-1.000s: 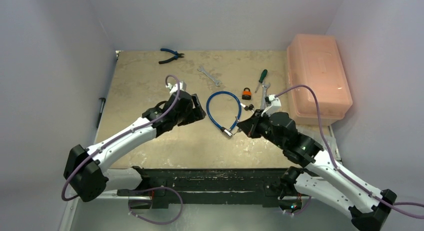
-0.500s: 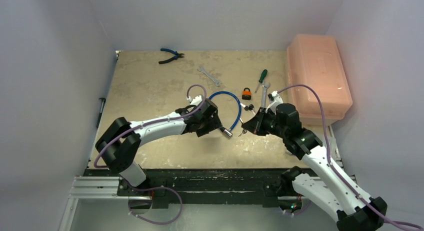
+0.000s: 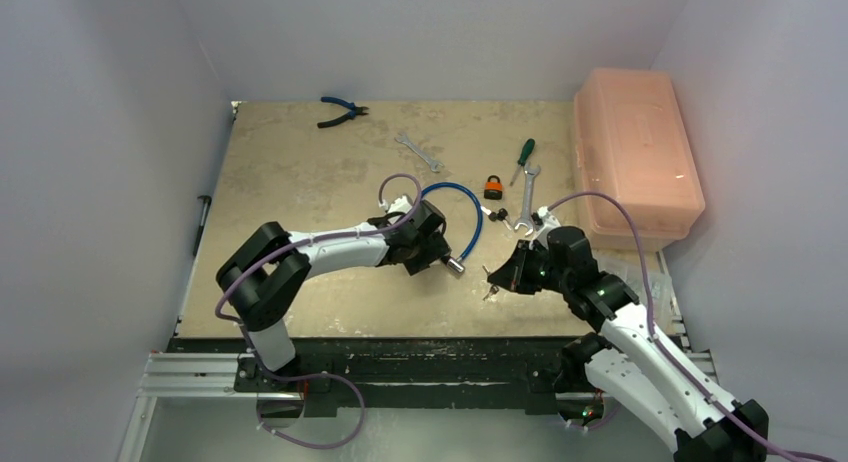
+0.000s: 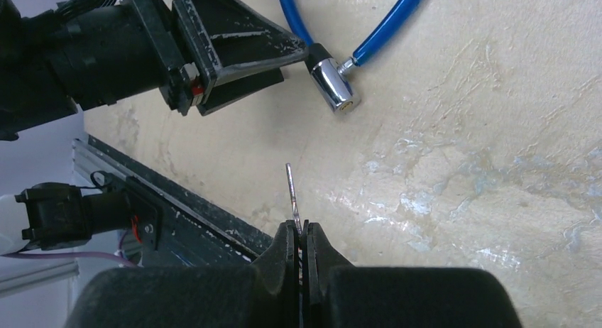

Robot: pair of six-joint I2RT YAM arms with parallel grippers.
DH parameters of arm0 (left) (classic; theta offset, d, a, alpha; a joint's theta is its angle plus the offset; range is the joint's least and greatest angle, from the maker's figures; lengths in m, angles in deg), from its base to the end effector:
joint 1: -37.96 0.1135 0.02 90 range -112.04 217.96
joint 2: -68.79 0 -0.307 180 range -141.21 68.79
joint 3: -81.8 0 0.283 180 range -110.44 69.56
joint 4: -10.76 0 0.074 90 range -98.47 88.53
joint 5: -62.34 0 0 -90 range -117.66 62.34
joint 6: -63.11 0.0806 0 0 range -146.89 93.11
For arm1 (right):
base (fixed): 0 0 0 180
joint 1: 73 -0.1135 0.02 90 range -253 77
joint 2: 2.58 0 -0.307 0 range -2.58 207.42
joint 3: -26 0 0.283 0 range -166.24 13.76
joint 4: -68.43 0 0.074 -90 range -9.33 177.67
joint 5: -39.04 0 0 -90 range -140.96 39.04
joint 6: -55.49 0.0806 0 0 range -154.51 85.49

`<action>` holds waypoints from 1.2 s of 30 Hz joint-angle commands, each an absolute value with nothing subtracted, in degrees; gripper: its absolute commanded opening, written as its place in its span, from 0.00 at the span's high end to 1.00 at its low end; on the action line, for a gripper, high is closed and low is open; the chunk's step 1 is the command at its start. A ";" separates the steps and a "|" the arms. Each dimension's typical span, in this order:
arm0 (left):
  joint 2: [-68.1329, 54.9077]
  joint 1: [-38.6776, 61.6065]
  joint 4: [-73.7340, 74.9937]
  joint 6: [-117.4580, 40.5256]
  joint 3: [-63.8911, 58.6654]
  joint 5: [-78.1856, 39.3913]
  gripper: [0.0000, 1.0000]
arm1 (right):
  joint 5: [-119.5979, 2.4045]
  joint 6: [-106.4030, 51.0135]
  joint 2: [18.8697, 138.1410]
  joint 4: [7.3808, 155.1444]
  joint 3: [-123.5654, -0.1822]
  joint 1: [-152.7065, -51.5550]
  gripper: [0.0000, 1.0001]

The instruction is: Unlock with the key

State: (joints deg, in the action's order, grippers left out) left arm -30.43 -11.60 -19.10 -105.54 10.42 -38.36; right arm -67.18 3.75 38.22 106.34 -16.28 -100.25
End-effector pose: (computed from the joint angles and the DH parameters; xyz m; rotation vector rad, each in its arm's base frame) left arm 0.2717 -0.2957 0.1549 -0.7410 2.5674 -0.5866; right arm 0.1607 0.1081 0.2315 0.0569 2.3431 0.9187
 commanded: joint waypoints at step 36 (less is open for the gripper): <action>-49.09 -15.30 -45.84 -110.60 -17.73 -44.01 0.55 | -67.83 3.11 33.74 104.52 -13.42 -99.99 1.00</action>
